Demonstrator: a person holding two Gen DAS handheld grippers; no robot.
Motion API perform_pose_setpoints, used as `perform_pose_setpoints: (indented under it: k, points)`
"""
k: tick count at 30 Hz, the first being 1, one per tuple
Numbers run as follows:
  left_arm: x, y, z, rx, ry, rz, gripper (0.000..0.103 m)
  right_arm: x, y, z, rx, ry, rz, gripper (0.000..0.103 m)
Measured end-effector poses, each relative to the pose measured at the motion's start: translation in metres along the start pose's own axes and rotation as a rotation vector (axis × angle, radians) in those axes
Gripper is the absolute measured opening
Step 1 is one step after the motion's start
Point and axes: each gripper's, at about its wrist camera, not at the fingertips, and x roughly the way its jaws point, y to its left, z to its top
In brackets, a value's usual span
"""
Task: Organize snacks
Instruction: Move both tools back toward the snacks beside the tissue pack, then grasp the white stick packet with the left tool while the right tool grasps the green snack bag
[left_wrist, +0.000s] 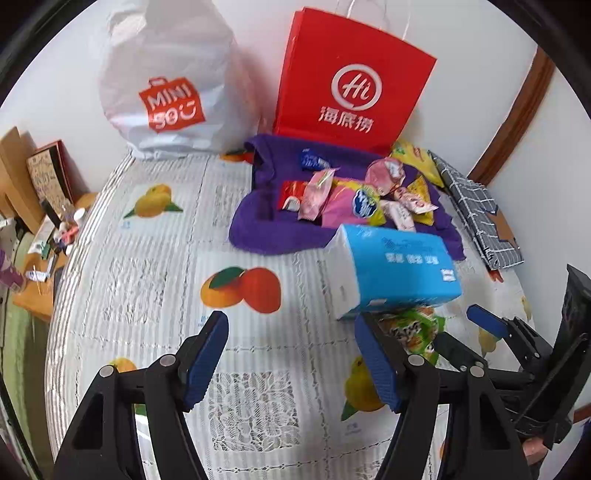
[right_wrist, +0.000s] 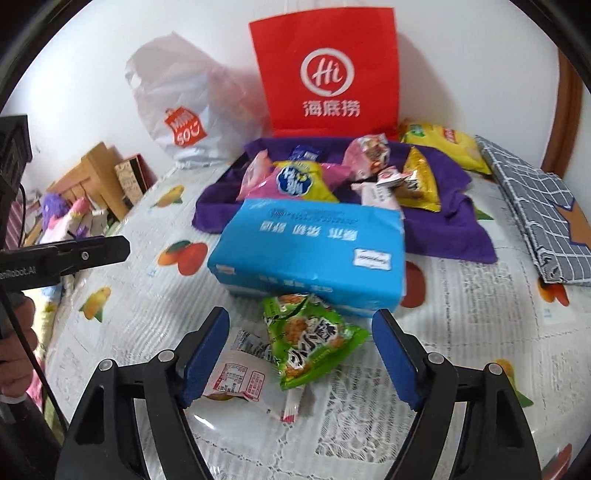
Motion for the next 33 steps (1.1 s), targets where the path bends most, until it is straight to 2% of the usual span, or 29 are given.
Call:
perform_pose_setpoints:
  k: [5,22,28,30,33]
  points:
    - [0.012,0.008,-0.005,-0.003,0.047,0.007,0.069,0.018,0.008,-0.002,-0.040,0.015,-0.036,0.080]
    - [0.024,0.012,-0.010,0.004,0.078,-0.006,0.069,0.051,0.006,-0.012,-0.061,0.095,-0.076,0.079]
    - [0.023,0.010,-0.011,0.010,0.082,-0.004,0.069,0.061,-0.002,-0.013,-0.032,0.118,-0.073,0.074]
    - [0.022,0.010,-0.011,0.012,0.082,-0.003,0.069,0.061,-0.005,-0.012,-0.024,0.117,-0.074,0.067]
    - [0.023,0.009,-0.011,0.012,0.084,-0.003,0.069,0.060,-0.006,-0.012,-0.019,0.113,-0.069,0.064]
